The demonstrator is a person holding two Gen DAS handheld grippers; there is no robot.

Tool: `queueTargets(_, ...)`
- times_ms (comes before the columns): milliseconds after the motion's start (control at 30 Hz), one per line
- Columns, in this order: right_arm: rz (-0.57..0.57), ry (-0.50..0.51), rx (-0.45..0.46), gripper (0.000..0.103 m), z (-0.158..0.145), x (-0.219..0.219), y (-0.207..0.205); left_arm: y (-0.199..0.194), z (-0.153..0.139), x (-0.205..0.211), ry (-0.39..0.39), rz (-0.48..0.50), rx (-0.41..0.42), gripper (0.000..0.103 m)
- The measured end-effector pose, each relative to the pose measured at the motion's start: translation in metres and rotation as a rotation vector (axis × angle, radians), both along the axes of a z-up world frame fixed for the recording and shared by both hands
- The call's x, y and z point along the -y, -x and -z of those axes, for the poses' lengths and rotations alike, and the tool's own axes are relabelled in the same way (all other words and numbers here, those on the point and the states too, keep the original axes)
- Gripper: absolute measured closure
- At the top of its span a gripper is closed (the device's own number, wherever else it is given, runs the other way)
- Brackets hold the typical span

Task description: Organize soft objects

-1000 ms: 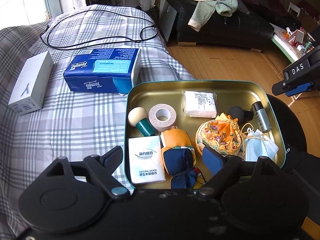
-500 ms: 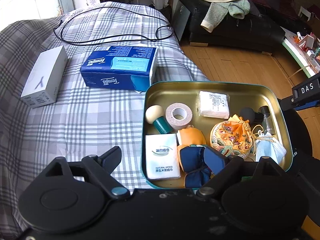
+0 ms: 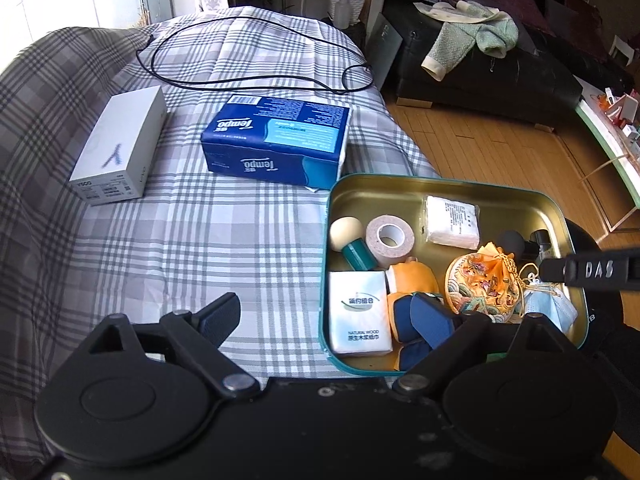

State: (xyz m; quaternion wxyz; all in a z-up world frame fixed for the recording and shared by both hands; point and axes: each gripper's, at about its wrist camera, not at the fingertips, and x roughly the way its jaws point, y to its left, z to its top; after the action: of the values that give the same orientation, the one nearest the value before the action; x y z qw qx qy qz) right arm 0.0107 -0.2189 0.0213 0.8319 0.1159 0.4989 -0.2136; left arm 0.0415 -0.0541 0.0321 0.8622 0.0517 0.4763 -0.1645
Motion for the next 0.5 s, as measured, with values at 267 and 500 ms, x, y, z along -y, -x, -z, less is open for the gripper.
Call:
queueTargets(267, 0.027, 0.045, 0.019, 0.071, 0.014, -0.016, 0.019, 0.008, -0.006, -0.007, -0.018, -0.002, 0.035, 0.01)
queueTargets(500, 0.009, 0.11, 0.075, 0.059, 0.012, -0.031, 0.033, 0.018, -0.007, -0.006, -0.041, 0.008, 0.063, 0.007)
